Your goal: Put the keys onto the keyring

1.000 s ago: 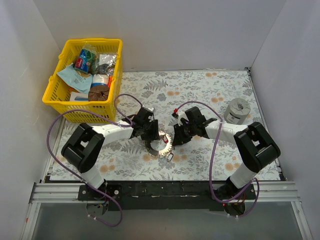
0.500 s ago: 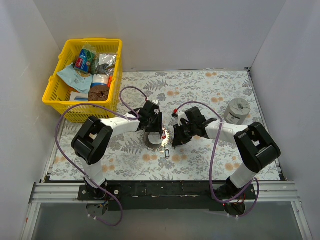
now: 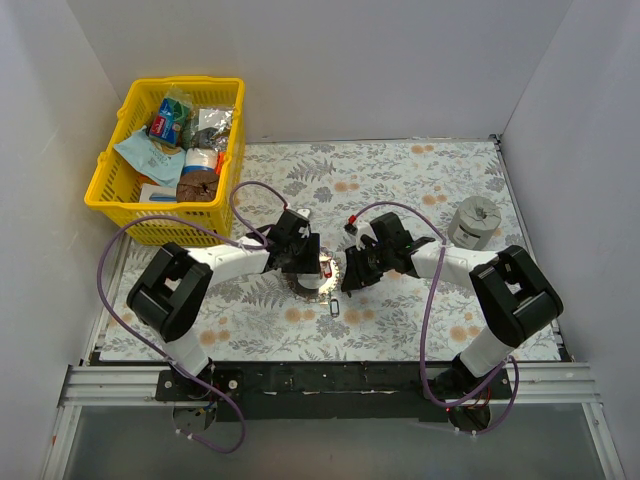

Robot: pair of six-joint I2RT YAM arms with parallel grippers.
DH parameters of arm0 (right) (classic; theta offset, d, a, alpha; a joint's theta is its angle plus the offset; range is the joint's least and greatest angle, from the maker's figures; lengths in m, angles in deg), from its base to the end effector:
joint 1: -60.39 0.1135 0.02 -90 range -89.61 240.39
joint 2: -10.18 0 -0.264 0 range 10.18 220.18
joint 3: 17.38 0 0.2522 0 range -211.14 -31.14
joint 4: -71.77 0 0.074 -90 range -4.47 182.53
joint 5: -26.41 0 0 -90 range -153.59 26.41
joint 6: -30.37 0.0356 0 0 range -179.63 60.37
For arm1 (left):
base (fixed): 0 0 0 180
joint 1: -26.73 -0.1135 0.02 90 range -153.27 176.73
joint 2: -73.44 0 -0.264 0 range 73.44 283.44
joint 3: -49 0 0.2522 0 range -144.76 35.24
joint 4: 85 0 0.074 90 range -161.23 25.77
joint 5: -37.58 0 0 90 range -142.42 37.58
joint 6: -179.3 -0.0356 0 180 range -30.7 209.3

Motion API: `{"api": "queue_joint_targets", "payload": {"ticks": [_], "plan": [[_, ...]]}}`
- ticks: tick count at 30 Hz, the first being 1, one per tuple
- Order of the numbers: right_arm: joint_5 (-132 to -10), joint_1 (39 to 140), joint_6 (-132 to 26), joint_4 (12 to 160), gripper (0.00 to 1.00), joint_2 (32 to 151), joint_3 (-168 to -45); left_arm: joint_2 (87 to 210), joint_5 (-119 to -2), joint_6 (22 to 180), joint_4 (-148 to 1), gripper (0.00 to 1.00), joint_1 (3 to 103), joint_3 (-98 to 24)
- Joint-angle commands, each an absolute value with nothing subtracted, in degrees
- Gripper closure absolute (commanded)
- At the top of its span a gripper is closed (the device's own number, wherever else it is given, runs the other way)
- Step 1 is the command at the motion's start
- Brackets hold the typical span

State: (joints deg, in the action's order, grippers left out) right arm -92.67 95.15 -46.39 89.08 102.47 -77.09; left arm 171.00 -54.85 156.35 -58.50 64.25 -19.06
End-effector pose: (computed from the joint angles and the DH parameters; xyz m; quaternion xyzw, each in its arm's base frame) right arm 0.2455 0.1914 0.1611 -0.2543 0.8772 0.3505 0.2073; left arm 0.2652 -0.2055 0.1602 -0.2377 0.9261 -0.2436 0.1628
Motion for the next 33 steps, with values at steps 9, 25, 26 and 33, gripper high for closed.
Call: {"api": "queue_joint_targets", "payload": {"ticks": [9,25,26,33], "plan": [[-94.0,96.9,-41.6,84.6,0.64,105.0,-79.2,167.1,-56.0,157.4,-58.3,0.49,64.1,-17.7],[-88.8,97.4,-36.3,82.5,0.65,109.1,-81.3,167.0,-56.5,157.5,-58.8,0.49,64.1,-16.6],[-88.7,97.3,-36.1,82.5,0.69,109.3,-81.8,167.0,-56.5,157.5,-58.8,0.49,64.1,-16.5],[-88.2,97.7,-35.5,81.5,0.99,108.4,-82.5,167.3,-56.6,157.8,-59.1,0.49,64.1,-15.8]]}}
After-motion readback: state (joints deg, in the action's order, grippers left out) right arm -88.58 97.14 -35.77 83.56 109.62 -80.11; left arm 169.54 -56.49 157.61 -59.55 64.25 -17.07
